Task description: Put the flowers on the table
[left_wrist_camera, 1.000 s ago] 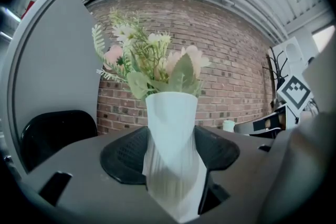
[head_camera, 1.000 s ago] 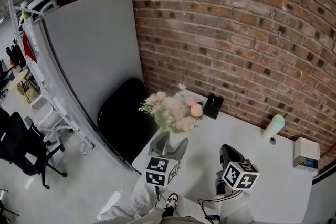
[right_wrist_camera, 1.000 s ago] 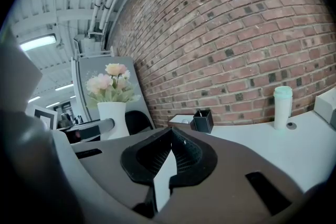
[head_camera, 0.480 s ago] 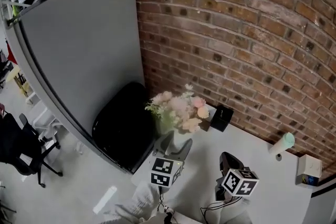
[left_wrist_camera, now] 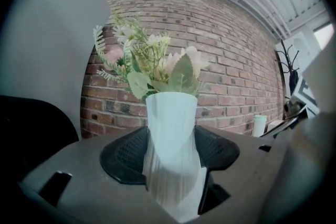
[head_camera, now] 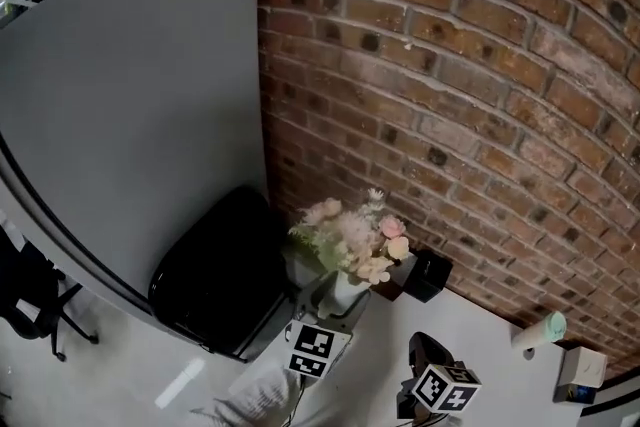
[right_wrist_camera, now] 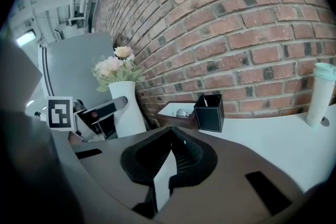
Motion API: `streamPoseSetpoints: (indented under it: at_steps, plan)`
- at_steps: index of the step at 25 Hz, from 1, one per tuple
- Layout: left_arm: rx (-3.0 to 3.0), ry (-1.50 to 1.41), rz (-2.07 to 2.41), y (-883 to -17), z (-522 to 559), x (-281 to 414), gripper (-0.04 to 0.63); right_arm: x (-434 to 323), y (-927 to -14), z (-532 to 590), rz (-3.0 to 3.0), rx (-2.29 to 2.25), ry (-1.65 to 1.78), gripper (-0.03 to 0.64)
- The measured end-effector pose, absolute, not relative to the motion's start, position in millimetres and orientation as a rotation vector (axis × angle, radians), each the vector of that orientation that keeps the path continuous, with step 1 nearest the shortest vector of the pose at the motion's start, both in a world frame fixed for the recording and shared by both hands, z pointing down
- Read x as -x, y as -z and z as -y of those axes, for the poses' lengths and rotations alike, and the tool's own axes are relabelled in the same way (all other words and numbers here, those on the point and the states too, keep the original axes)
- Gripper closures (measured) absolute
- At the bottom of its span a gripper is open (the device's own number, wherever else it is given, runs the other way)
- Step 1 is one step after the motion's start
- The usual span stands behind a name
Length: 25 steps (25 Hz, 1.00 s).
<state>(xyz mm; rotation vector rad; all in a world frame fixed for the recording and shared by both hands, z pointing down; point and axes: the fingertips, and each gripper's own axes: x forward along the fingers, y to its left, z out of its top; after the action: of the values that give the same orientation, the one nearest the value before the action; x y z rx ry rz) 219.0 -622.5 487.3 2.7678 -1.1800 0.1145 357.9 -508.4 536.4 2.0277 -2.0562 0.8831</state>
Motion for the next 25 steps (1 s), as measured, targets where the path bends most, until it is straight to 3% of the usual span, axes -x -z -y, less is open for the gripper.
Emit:
streamPoseSetpoints:
  at_steps: [25]
  plan:
    - [-2.788,0.065,1.139,-526,683,-259,0.305,-394,-590,522,1.911,-2.059,-1.001,0.594]
